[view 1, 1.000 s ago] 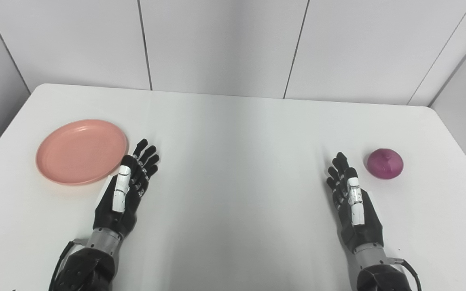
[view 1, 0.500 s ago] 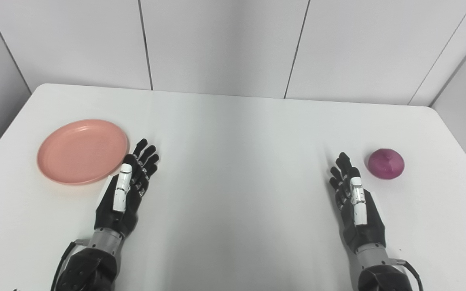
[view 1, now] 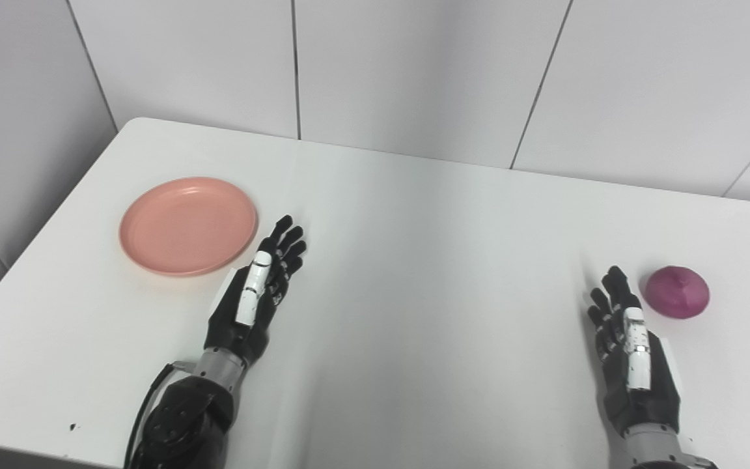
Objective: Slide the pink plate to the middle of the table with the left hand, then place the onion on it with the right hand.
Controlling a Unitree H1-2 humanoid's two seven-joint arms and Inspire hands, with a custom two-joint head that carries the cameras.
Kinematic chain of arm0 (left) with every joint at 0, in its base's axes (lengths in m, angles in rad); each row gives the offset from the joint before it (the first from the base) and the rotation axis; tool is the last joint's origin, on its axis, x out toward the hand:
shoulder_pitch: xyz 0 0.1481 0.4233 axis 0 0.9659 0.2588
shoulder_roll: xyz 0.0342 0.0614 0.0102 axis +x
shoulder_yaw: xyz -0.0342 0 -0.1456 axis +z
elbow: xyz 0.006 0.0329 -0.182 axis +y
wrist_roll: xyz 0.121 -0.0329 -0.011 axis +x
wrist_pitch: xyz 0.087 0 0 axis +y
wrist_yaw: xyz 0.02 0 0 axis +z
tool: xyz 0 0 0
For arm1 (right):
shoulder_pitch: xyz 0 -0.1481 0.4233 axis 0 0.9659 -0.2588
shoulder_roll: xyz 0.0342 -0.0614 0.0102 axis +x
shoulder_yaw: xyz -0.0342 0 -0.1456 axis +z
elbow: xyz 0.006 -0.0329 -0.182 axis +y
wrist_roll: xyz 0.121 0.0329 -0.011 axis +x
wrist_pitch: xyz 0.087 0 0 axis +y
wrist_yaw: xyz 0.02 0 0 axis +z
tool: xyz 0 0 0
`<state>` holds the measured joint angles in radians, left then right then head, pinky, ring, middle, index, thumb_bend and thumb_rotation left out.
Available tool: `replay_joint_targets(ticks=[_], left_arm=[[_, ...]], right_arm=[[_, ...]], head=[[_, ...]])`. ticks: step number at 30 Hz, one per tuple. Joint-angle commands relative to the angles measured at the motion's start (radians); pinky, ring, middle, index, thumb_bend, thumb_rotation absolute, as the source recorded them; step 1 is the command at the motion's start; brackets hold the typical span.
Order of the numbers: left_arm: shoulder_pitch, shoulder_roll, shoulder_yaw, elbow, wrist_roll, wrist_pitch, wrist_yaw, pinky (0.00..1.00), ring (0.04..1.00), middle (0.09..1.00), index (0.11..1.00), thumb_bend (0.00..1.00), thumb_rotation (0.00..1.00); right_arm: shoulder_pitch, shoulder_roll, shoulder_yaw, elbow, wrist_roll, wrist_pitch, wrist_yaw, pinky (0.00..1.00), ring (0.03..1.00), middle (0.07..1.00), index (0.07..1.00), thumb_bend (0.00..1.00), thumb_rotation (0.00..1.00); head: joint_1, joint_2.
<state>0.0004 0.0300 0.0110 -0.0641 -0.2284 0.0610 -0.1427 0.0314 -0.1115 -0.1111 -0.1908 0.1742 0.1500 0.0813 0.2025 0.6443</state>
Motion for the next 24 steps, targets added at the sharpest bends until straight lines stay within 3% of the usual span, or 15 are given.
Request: replay_joint_targets(ticks=[1, 8, 20, 24], left_arm=[[-0.002, -0.015, -0.012, 0.007, 0.016, 0.021, 0.014, 0.98, 0.961, 0.958, 0.933, 0.44, 1.0], [-0.011, -0.048, -0.026, 0.021, 0.045, 0.011, 0.03, 0.98, 0.961, 0.966, 0.943, 0.44, 1.0], [-0.026, -0.101, -0.05, 0.053, 0.078, -0.011, 0.061, 0.96, 0.939, 0.945, 0.924, 0.42, 1.0], [-0.032, -0.109, -0.054, 0.076, 0.076, -0.031, 0.055, 0.96, 0.941, 0.951, 0.931, 0.42, 1.0]], right_arm=[[-0.017, -0.014, -0.007, -0.031, 0.007, -0.047, 0.011, 1.0, 1.0, 1.0, 0.993, 0.29, 1.0], [-0.022, -0.035, -0.011, -0.026, 0.02, -0.071, 0.033, 1.0, 1.0, 1.0, 1.0, 0.27, 1.0], [-0.02, -0.036, -0.012, -0.121, 0.004, 0.037, 0.004, 1.0, 1.0, 1.0, 1.0, 0.14, 1.0], [-0.012, -0.029, -0.017, -0.136, 0.002, 0.055, -0.011, 1.0, 0.968, 0.969, 0.944, 0.23, 1.0]], head=[[0.024, -0.005], [0.135, -0.025], [0.305, -0.07], [0.335, -0.085]])
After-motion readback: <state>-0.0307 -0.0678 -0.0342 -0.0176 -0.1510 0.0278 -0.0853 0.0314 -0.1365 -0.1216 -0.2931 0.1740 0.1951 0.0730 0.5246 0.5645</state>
